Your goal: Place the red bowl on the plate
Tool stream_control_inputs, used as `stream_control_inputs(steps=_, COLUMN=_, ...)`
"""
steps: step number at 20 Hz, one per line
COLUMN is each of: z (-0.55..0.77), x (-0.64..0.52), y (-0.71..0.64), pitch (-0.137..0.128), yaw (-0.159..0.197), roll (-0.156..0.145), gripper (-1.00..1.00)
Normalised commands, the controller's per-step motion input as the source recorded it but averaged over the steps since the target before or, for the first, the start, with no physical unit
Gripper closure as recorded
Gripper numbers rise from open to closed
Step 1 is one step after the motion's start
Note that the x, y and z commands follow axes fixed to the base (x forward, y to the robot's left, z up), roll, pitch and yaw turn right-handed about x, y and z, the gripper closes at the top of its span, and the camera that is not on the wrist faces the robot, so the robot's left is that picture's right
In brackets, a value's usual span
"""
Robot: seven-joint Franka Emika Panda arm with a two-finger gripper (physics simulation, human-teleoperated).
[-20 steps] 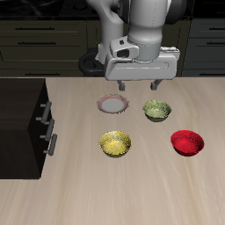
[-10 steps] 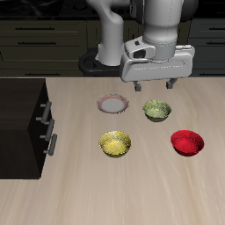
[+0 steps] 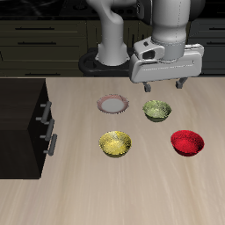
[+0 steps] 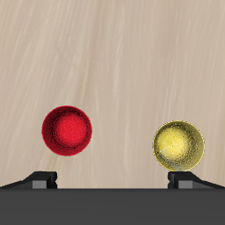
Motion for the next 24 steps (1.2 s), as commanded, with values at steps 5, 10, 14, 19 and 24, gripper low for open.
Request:
stream_control_inputs(steps=5, z=-0.03, x=0.02, y=0.09, pitch=0.003, yaw=-0.006, roll=-0.008, gripper=-1.0)
stream_control_inputs(steps=10, z=-0.06, x=0.0, y=0.23, pitch=-0.003, yaw=-0.022, roll=-0.045, gripper=-1.0)
stream_control_inputs(steps=14, z=-0.07, x=-0.02, y=0.28, pitch=0.009, yaw=0.015, roll=0.037, gripper=-1.0)
stream_control_inputs(steps=19, z=0.02, x=0.04, y=0.07, pitch=-0.003, yaw=-0.014, roll=-0.016, gripper=-1.0)
stream_control_inputs(steps=24, z=0.01, x=0.01, y=0.0, pitch=-0.003, yaw=0.004, roll=0.006, gripper=-1.0)
